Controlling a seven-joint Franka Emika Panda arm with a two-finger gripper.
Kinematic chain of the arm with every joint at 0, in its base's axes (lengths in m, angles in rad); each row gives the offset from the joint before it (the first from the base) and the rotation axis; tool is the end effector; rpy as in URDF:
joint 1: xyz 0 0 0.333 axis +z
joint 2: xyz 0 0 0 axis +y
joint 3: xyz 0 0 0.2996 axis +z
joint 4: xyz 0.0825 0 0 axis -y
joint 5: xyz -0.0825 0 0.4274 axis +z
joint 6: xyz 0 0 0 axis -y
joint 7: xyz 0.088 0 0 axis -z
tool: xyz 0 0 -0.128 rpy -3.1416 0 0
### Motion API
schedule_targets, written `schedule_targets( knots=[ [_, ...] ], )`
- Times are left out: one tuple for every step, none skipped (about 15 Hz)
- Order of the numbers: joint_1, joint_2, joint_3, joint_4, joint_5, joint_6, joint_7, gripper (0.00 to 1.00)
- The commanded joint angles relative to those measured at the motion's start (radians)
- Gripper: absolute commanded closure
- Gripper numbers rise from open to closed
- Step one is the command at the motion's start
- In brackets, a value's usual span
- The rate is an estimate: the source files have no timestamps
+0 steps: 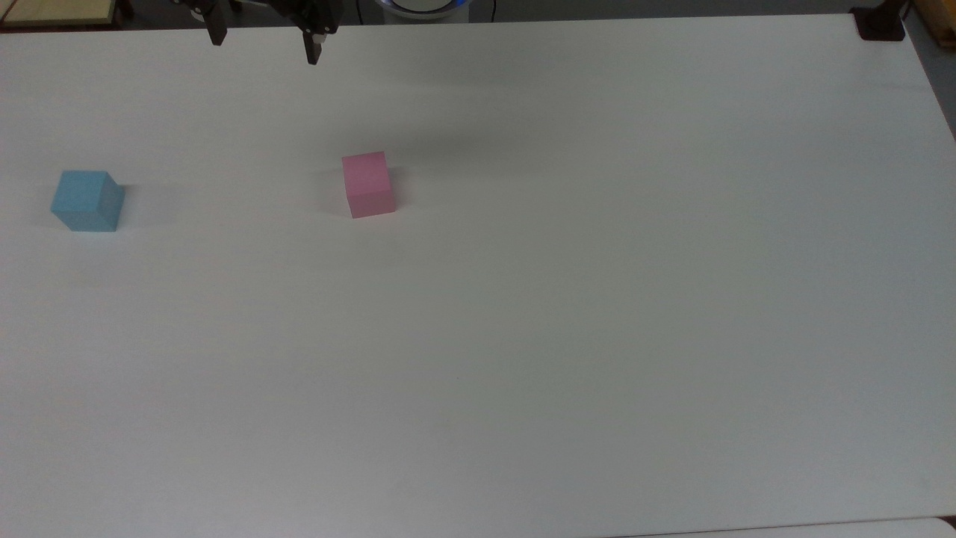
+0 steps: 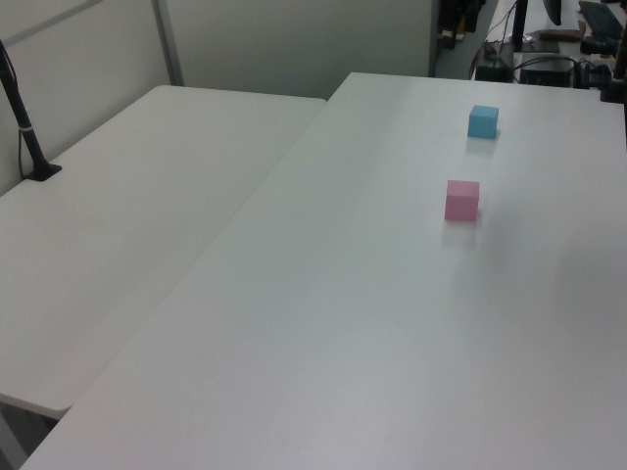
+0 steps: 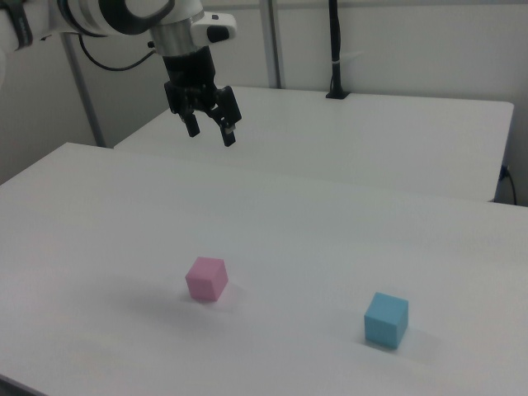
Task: Put blue cube on pink cube
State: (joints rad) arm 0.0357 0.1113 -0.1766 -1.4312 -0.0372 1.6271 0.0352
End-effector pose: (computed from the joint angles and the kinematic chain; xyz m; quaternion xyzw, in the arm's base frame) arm 0.6321 -0.0884 0.5973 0.9949 -0.0866 0.0416 0.0306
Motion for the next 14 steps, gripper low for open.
schedule_targets(
  knots=[
    [0.015, -0.025, -0.006, -0.023, 0.005, 0.013, 0.022, 0.0],
    [0.015, -0.025, -0.007, -0.023, 0.005, 0.013, 0.022, 0.0],
    [0.013, -0.031, -0.009, -0.023, 0.005, 0.013, 0.022, 0.0],
    [0.012, -0.032, -0.011, -0.023, 0.005, 0.011, 0.022, 0.0],
    [0.013, -0.032, -0.011, -0.023, 0.003, 0.011, 0.023, 0.0],
    [0.009, -0.029, -0.012, -0.023, 0.002, 0.007, 0.04, 0.0],
    [0.012, -0.028, -0.012, -0.021, -0.007, 0.002, 0.049, 0.0],
    [0.015, -0.025, -0.009, -0.017, -0.027, 0.0, 0.052, 0.0],
    [0.016, -0.024, -0.004, -0.017, -0.05, -0.003, 0.057, 0.0],
    [0.018, -0.028, -0.001, -0.02, -0.062, 0.002, 0.057, 0.0],
    [0.02, -0.035, -0.001, -0.02, -0.066, -0.001, 0.055, 0.0],
    [0.021, -0.039, -0.001, -0.023, -0.064, -0.004, 0.057, 0.0],
    [0.023, -0.047, 0.002, -0.029, -0.064, -0.007, 0.055, 0.0],
    [0.023, -0.061, 0.009, -0.044, -0.063, -0.019, 0.052, 0.0]
  ],
)
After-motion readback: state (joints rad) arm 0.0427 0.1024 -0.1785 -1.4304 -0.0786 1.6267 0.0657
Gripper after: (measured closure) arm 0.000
